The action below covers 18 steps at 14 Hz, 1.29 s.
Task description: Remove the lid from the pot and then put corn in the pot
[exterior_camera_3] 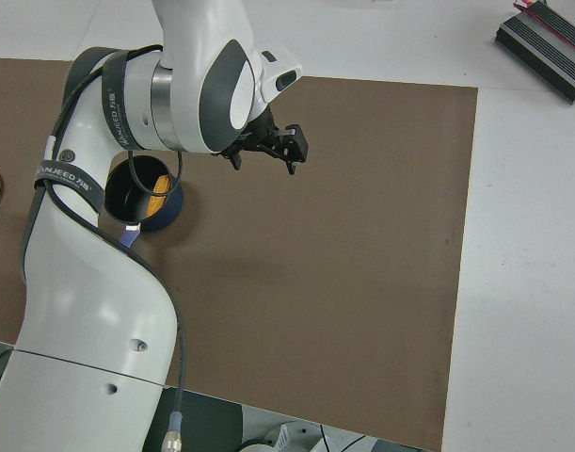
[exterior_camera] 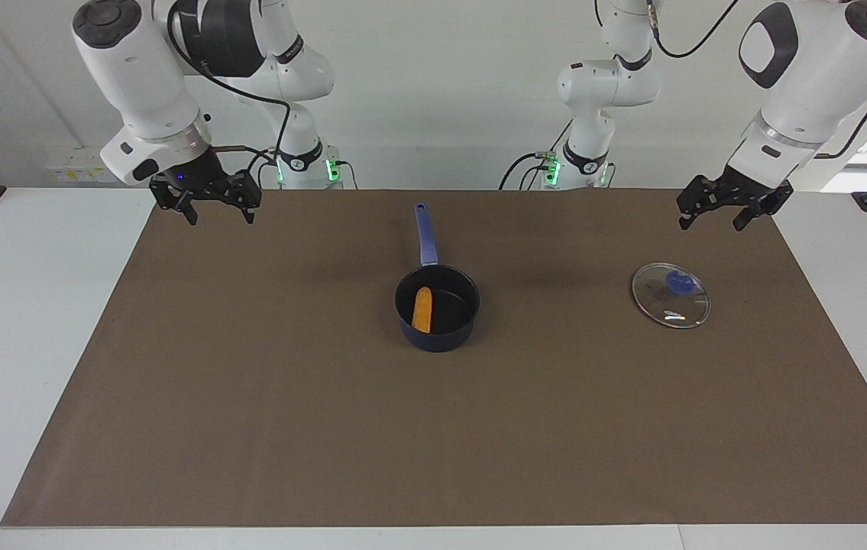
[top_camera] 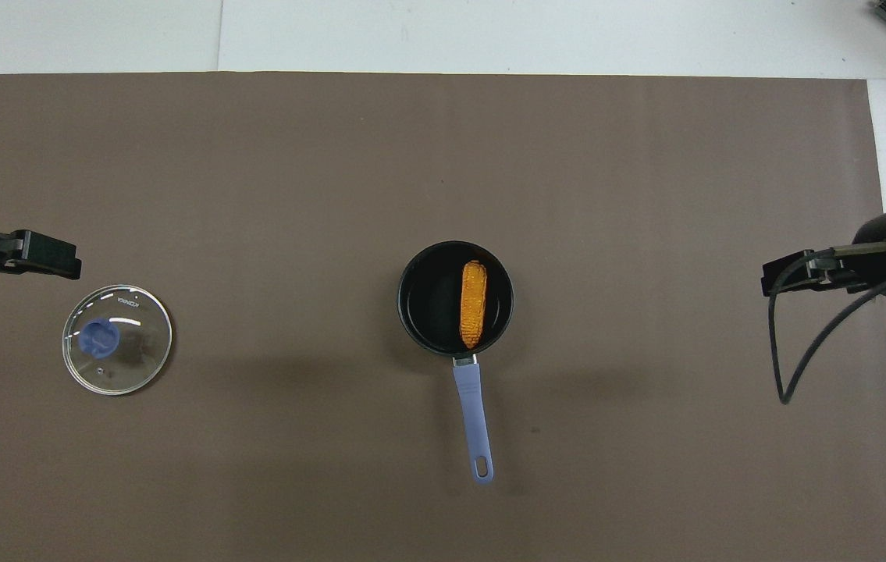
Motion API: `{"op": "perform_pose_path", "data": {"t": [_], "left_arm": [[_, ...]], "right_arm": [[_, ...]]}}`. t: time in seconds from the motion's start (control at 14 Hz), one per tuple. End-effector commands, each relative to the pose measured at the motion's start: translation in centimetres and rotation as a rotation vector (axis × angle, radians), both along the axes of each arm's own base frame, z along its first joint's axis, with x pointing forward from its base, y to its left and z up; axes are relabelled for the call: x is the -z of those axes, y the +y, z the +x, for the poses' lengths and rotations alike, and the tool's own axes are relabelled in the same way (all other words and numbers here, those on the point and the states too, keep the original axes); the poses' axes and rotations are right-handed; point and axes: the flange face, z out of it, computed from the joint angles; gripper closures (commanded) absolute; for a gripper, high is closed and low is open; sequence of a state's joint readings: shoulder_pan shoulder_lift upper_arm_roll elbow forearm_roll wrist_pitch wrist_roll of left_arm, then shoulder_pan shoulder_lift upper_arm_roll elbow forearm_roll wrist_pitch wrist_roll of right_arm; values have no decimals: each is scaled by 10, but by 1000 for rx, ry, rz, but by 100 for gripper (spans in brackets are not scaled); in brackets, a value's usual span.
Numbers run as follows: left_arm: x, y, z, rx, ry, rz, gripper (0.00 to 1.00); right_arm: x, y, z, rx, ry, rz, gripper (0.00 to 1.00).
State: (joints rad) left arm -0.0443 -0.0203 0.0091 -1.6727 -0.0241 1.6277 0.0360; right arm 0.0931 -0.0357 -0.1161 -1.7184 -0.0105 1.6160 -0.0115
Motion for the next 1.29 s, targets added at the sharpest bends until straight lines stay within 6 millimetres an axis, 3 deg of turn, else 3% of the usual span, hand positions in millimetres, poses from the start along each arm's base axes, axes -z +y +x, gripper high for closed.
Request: {"op": "perform_pose_path", "data": {"t": [0.0,0.36,0.71,1.21], "left_arm": [[-8,4,-3,8,5,10,0],[-22,0,15,14,68,12,0],[-27,-2,25,16,78,8,0],[-23,-6,22,21,41,-3,0]], "right_arm": [[-18,-20,-9,21,-28,5,0],[-90,-21,-17,44,-94,22,0],[-90,-8,-22,51,-98,21,0],[-90,-11,-19,-9,-99,9,0]]}}
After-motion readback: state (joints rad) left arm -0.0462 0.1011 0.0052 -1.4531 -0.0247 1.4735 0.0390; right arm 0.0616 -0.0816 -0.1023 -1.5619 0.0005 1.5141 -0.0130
